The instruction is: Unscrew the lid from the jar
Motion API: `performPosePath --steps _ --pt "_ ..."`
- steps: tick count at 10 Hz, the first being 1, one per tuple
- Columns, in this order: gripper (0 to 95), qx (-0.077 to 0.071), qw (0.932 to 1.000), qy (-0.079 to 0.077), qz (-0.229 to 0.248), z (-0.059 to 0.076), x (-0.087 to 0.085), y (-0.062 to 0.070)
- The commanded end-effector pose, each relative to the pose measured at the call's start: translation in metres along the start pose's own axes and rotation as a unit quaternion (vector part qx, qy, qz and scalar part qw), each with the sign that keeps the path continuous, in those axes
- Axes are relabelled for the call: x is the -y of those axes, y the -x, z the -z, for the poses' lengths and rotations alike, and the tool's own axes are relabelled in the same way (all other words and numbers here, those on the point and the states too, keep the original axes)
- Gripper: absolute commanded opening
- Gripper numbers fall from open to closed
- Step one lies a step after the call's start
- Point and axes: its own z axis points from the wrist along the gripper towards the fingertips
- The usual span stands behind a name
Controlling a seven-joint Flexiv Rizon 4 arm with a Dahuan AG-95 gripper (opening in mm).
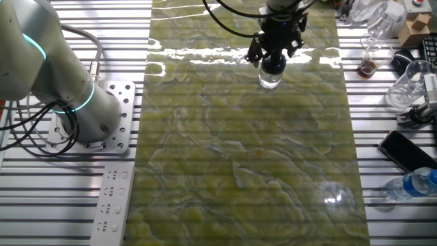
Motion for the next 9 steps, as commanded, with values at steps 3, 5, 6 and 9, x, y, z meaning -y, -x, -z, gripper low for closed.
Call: performPosePath --steps 3,5,6,9 --pt "0.0 -0.001 0.9996 0.005 -0.028 0.0036 0.0011 -0.0004" --pt "0.0 0.0 0.9995 0.007 -0.031 0.0057 0.0013 -0.0005" --pt "0.0 0.0 0.9995 0.008 -0.031 0.0057 0.0013 -0.0005" --pt "0.0 -0.001 0.9993 0.008 -0.036 0.0054 0.0012 -0.0005"
